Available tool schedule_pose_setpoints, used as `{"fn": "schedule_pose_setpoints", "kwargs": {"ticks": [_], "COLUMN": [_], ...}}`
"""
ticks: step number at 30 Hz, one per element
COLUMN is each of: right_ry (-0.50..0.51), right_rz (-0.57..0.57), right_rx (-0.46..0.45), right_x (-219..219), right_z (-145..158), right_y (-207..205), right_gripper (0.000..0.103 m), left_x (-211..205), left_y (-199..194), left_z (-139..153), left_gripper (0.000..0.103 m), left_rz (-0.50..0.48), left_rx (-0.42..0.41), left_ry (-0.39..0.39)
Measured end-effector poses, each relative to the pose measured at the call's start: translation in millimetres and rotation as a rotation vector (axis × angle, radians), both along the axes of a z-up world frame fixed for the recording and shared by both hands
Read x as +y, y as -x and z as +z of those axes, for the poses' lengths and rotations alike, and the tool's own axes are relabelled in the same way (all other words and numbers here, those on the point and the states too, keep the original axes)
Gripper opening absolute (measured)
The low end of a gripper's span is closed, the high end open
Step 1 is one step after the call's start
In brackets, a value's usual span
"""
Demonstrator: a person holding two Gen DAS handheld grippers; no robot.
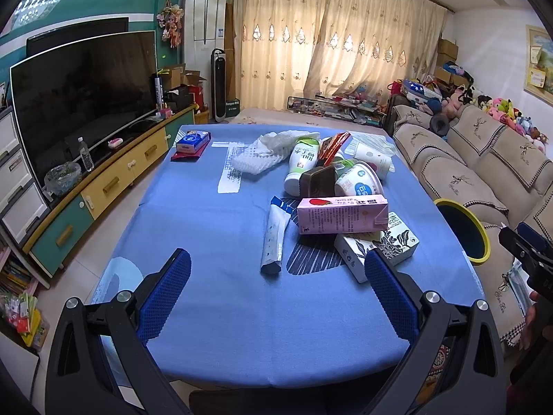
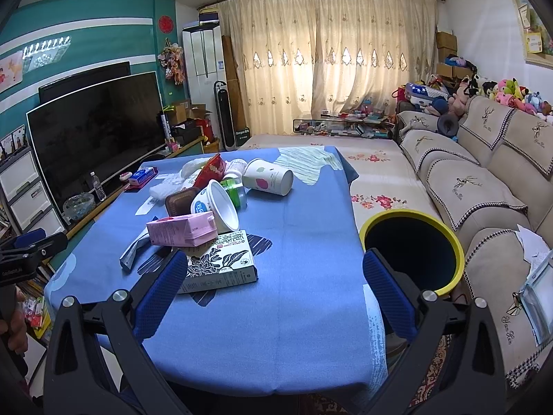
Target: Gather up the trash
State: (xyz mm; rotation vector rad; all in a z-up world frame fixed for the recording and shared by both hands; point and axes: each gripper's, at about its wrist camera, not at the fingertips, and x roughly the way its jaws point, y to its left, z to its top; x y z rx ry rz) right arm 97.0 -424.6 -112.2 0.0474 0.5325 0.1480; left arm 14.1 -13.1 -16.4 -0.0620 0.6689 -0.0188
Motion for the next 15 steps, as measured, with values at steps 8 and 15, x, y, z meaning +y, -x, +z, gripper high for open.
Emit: {"fn": "schedule_pose_setpoints", "kwargs": {"ticks": [8,15], "right_ry": [-0.005,-0.004], "right_rz": [-0.003,0.001], "right_rx": [0.006,0.013], "right_x": [-1.3,-0.5], "right_z": [-2.1,-4.0], "right_y": [-1.0,-2.3], "right_gripper": [0.097,0.097], "left_x": [-1.1,-2.6], "left_y": [-3.2,-6.1], "left_z": [-1.7,-3.7], "left_gripper": [0.099,0.099], "left_rz": [0.002,0.0], "left_rx": [0.012,0.016], "left_ry": [-0.001,-0.001]}}
